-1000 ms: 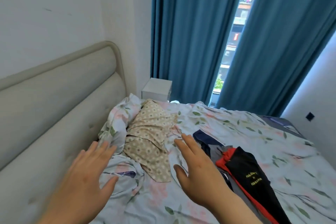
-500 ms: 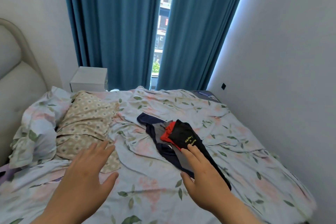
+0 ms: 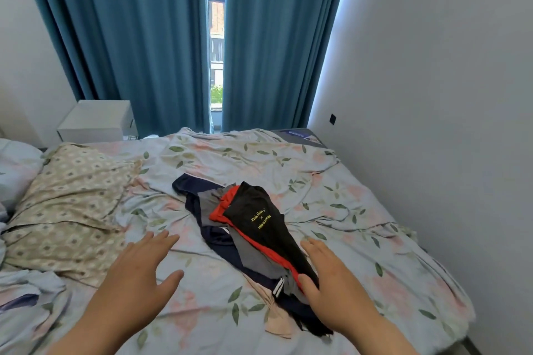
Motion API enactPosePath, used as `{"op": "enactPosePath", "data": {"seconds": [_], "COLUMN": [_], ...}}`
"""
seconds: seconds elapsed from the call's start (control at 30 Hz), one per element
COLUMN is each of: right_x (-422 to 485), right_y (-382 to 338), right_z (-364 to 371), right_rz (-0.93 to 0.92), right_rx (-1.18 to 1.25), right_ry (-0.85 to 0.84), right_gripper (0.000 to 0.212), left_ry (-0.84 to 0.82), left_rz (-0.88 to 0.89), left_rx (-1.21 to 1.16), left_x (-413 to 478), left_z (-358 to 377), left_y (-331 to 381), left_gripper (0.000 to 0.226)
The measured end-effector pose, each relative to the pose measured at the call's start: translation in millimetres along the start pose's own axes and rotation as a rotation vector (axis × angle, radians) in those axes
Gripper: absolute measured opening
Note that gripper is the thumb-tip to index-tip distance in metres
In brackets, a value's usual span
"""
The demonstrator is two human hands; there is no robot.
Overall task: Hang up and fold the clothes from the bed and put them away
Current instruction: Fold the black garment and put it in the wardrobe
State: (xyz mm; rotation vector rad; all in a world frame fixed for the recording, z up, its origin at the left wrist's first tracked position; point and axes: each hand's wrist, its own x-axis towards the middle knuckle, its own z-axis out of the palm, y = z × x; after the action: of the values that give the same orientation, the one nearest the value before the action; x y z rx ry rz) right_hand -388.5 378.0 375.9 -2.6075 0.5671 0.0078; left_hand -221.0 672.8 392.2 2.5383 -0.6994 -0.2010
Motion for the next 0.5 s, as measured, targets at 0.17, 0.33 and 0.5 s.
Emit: {"op": "enactPosePath", "data": {"seconds": [0.17,0.33,0.5], "right_x": [27.6,34.8,45.8], "right_y": [80.0,128.9,151.3], "right_z": [-16.6,-18.4,-4.7], "right_rz": [0.018,0.066,0.114], "right_rx": [0.005,0.043,0.078], "right_ry": [-0.077,-0.147,-0.201], "right_gripper": [0.062,0.06,0.06], "left_ry": [-0.04,-0.102,-0.17], "left_rz": [-0.078,-0.108,-0.144], "left_rx": [0.003,-0.012,-0.047], "left_x": [29.7,46.2,63.0], "left_z": [60.4,98.5,130.5], "left_y": [52.1,86.2,93.4], "left_gripper": [0.064,0.062,0.061]}}
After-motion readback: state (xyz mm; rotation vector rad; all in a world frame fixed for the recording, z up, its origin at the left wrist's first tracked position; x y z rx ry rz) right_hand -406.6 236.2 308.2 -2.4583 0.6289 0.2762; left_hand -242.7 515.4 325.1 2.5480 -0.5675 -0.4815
